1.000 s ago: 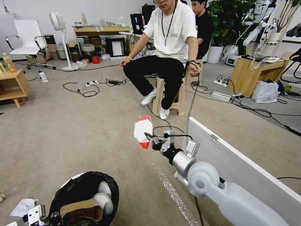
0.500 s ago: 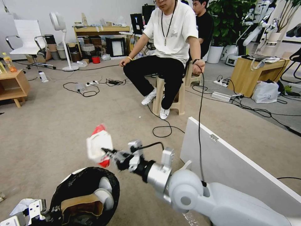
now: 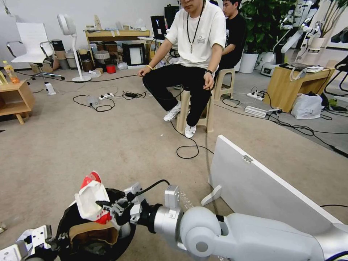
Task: Pick up the trash bin and place the garbage on the floor into it.
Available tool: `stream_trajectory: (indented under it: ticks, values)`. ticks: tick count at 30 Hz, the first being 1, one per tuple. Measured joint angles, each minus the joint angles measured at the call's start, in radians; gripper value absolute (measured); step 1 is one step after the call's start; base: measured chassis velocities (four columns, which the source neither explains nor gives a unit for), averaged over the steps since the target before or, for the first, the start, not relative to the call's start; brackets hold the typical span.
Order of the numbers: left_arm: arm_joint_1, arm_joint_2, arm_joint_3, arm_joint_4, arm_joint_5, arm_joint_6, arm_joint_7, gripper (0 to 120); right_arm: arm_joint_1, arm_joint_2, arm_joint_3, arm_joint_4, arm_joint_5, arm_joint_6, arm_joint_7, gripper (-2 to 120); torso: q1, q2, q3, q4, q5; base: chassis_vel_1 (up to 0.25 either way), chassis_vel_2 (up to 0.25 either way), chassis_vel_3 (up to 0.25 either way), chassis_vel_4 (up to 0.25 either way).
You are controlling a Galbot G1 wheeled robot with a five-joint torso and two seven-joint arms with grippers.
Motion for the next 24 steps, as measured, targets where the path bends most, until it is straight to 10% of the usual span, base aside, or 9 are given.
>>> stream_trajectory:
  ticks: [24]
  values:
    - [-0.008, 0.003, -0.013, -0.038, -0.039, 0.0, -0.016, 1, -0.021, 0.073, -0.049, -0.109, 0.017, -0.037, 0.055, 0, 0.0, 0.0, 0.0, 0.0, 0.0, 0.0, 0.0, 0.0, 0.0]
